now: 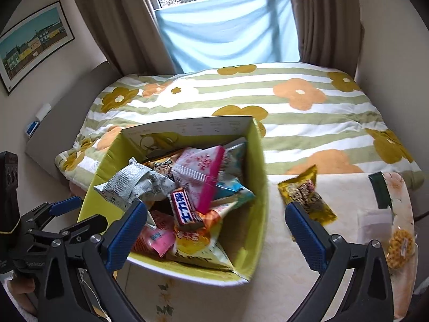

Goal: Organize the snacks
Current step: 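Move both tools back to the remaining snacks on the bed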

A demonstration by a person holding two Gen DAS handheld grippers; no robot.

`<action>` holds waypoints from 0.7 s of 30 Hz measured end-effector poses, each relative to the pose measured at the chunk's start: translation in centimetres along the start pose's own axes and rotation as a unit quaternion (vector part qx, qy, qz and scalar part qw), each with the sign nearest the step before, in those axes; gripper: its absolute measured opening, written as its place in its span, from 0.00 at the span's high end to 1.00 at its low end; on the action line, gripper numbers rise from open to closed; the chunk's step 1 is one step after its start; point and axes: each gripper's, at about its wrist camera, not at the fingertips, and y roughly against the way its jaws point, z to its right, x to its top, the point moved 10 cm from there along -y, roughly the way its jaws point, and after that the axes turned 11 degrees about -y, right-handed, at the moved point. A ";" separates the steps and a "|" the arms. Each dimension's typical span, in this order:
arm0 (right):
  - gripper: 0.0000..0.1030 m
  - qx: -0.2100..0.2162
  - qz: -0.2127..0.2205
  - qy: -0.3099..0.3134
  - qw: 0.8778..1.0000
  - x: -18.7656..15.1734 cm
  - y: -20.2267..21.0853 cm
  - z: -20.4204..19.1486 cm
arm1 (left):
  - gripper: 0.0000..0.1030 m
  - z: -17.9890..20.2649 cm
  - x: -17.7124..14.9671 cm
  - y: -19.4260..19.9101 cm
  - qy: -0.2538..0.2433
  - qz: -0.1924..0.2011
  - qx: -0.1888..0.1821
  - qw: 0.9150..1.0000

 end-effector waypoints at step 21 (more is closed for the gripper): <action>0.00 -0.031 0.012 0.013 0.999 1.6 7.8 19.3 | 0.01 19.3 3.8 -2.9 -0.002 0.018 0.019 1.000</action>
